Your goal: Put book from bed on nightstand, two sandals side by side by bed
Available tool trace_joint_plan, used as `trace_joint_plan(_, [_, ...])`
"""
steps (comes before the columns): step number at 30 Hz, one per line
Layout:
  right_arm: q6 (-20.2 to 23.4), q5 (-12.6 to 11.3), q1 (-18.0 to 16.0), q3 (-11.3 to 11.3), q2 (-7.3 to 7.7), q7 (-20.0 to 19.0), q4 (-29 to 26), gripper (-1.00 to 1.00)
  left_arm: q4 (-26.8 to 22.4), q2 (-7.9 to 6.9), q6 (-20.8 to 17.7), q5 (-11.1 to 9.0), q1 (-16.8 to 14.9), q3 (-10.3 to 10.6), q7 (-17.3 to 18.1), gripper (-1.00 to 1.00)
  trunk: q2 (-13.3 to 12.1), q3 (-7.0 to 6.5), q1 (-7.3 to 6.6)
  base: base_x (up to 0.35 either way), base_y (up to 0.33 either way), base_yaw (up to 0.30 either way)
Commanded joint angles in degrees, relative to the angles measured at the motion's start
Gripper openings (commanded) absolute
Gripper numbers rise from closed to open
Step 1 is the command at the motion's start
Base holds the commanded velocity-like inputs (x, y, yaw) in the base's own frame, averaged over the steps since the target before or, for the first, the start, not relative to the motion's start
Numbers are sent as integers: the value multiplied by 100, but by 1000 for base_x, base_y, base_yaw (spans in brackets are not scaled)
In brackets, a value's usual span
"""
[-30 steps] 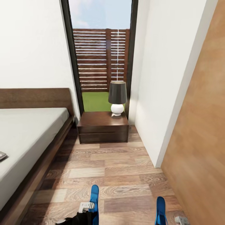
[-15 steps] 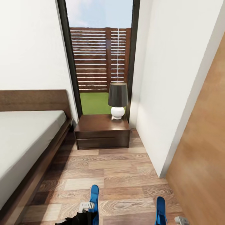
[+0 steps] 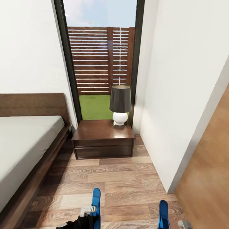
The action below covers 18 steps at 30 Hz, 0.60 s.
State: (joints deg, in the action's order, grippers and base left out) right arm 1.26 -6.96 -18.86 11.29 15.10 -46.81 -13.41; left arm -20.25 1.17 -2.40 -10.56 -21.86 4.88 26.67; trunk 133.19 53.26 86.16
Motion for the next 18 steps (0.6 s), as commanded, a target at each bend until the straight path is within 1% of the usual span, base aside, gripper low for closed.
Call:
trace_joint_plan(1, [15,-51,-3,-4,2,-21,5,-100,-5,-3,-23,-60,-2,30,-4,-100,2,5,2,323,0,0])
trace_joint_plan(14, [15,-51,-3,-4,2,-21,5,-100,-5,-3,-23,-60,-2,30,-4,-100,2,5,2,323,0,0])
trace_joint_plan(18, [15,-51,-3,-4,2,-21,5,-100,-5,-3,-23,-60,-2,30,-4,-100,2,5,2,313,-60,0])
